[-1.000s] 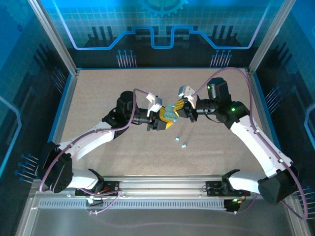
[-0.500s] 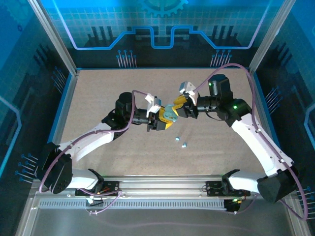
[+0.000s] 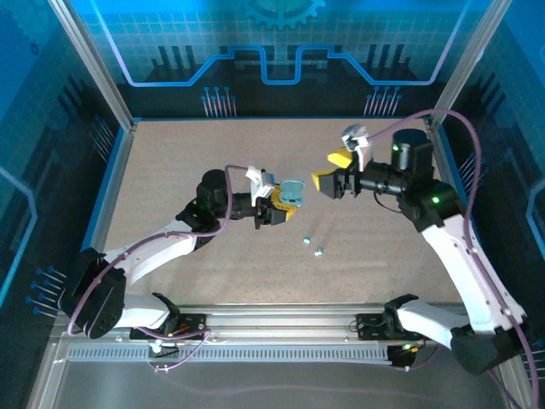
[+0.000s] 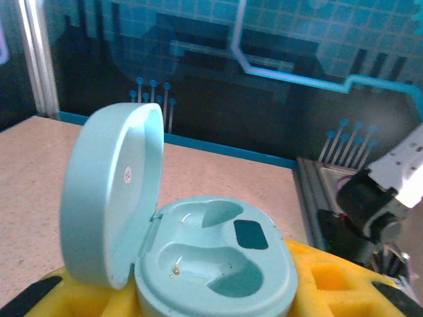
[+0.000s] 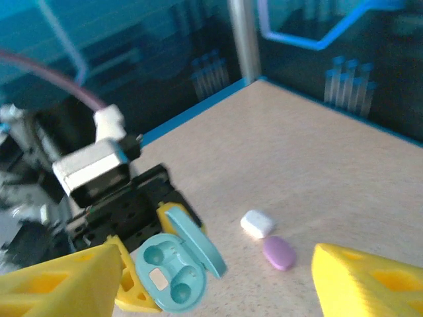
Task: Insert wireless bluetooth earbuds into charging case
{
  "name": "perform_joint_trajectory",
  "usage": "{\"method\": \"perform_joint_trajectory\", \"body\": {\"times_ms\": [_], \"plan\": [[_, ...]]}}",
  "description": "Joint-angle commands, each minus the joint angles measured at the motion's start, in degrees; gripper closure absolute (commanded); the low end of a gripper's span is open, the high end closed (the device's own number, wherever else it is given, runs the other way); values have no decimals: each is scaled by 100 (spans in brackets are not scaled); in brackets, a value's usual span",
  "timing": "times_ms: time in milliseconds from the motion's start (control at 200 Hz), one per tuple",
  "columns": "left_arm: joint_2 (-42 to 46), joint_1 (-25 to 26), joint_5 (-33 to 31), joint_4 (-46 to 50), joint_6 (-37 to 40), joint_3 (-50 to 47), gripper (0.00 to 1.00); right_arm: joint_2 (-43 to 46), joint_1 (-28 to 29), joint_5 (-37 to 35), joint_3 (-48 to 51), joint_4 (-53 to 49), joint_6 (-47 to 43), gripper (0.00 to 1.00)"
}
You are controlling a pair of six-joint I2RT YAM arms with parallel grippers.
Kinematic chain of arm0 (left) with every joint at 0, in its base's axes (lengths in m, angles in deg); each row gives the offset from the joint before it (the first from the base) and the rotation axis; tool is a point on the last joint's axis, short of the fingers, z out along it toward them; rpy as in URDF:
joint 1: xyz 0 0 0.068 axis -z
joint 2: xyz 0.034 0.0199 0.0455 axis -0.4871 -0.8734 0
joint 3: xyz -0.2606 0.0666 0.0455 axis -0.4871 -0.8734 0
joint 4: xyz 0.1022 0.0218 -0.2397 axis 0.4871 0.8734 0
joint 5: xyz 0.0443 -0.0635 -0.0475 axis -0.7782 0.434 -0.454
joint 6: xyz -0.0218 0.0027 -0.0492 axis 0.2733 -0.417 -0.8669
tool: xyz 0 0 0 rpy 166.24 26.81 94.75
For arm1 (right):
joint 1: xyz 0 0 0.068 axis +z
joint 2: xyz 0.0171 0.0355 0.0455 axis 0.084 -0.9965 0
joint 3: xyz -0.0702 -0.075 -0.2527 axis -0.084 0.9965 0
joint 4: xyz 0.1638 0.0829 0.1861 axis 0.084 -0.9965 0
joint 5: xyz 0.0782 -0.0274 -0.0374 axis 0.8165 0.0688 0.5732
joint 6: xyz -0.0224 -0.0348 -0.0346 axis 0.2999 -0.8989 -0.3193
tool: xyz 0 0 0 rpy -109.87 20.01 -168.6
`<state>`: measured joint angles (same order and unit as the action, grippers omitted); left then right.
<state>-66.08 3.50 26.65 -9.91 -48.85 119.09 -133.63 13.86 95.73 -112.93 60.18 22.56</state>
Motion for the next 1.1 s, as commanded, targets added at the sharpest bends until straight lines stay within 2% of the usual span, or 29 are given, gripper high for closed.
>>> {"method": "perform_joint_trajectory", "body": {"times_ms": [0, 85, 150, 275, 350, 475, 685, 926, 1096], "plan": [[163, -6, -446, -846, -142, -167, 67, 436, -132, -1335, 425, -114, 1372, 28], [214, -30, -539, -906, -151, -250, 67, 803, -206, -1601, 981, -64, 1574, 35], [282, -47, -605, -918, -138, -300, 67, 947, -247, -1994, 1274, -386, 1862, 42], [391, -78, -718, -940, -102, -367, 67, 898, -244, -1978, 1727, -872, 2206, 44], [438, -109, -736, -941, -91, -388, 67, 707, -230, -1469, 2003, -898, 2101, 46], [498, -135, -749, -932, -73, -400, 66, 180, -116, -1311, 2403, -763, 2365, 53], [660, -149, -764, -837, -62, -442, 66, -1079, 184, -1595, 2503, -793, 2467, 61], [710, -168, -784, -781, -33, -457, 66, -2136, 731, -1680, 2442, -524, 2830, 61], [728, -171, -785, -750, -11, -441, 66, -2657, 1065, -1873, 1969, -395, 2384, 58]]}}
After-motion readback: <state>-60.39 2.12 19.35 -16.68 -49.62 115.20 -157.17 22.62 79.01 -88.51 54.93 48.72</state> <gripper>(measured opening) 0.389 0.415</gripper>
